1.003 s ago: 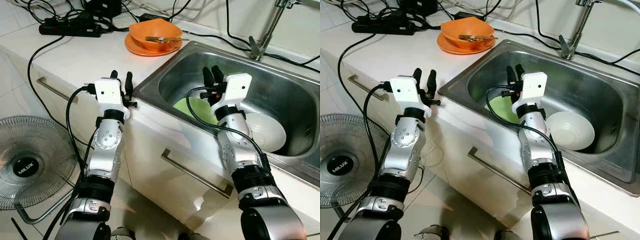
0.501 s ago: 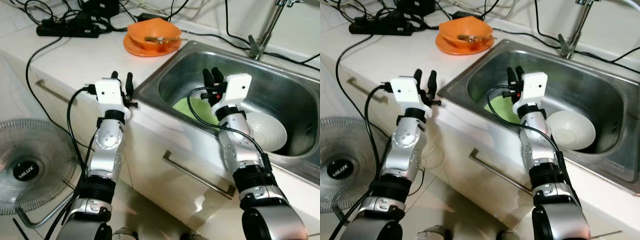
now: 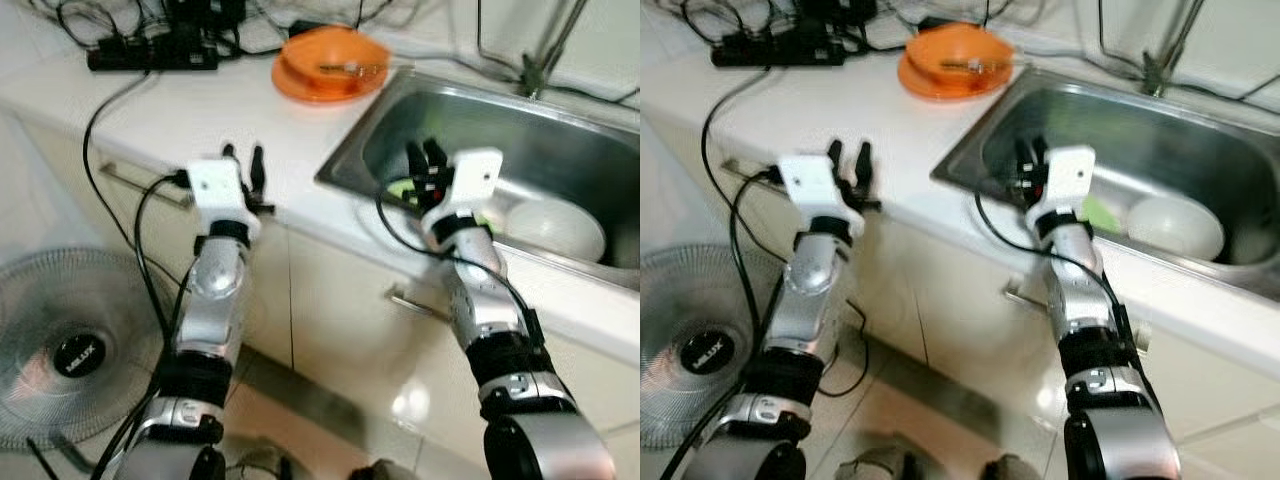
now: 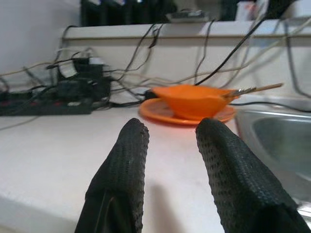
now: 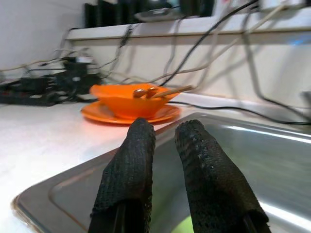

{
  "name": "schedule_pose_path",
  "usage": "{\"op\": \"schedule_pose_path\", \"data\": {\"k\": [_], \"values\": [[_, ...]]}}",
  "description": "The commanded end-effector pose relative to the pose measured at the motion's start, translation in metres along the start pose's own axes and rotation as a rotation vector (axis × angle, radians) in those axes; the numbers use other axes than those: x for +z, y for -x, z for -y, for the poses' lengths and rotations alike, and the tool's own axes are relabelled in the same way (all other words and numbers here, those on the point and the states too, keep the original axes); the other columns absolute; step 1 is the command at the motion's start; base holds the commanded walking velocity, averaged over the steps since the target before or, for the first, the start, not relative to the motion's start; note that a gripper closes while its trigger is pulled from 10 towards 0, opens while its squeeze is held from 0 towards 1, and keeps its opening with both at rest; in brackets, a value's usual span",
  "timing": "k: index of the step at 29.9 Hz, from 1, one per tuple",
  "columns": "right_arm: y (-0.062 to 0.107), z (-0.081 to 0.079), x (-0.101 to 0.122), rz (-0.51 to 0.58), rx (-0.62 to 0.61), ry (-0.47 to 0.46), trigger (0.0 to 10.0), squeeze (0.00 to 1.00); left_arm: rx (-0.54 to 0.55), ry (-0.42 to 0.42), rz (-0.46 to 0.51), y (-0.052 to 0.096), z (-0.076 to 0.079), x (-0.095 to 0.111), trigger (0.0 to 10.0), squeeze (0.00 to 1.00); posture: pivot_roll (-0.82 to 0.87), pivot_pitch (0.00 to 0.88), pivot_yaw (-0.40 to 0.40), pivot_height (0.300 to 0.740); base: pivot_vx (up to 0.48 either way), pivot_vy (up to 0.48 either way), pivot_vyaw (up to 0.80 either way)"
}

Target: Kitchen organization

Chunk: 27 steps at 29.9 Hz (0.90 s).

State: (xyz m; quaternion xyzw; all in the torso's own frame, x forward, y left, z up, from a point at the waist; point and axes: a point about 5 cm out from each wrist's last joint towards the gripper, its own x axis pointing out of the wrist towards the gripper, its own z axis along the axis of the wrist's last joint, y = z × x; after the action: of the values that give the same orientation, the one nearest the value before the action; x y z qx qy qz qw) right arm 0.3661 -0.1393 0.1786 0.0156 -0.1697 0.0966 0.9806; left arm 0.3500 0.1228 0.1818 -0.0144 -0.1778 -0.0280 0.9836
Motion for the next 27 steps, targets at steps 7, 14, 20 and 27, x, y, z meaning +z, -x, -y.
{"op": "schedule_pose_path", "data": {"k": [7,14,20,27], "values": [[-0.0021,-0.0047,0.0013,0.005,0.008,0.025,10.0,0.00,0.011,-0.037,-0.015,0.0015,-0.0056,-0.0028,10.0,0.00,0.08,0.083,-0.028,0.740,0.000,0.184,-0.34],[-0.0032,-0.0043,-0.0003,-0.015,-0.001,0.006,10.0,0.00,0.019,-0.019,-0.014,0.0020,-0.0062,-0.0024,10.0,0.00,0.08,0.083,-0.029,0.740,0.000,0.000,-0.08],[-0.0039,-0.0028,-0.0015,-0.029,-0.015,-0.012,10.0,0.00,0.024,-0.017,-0.019,0.0016,-0.0076,-0.0020,10.0,0.00,0.08,0.087,-0.027,0.740,0.000,0.000,-0.79],[-0.0052,-0.0004,0.0028,-0.002,-0.021,0.012,10.0,0.00,0.014,-0.007,-0.027,0.0017,-0.0073,-0.0026,10.0,0.00,0.08,0.089,-0.025,0.740,0.000,0.000,-0.45]]}}
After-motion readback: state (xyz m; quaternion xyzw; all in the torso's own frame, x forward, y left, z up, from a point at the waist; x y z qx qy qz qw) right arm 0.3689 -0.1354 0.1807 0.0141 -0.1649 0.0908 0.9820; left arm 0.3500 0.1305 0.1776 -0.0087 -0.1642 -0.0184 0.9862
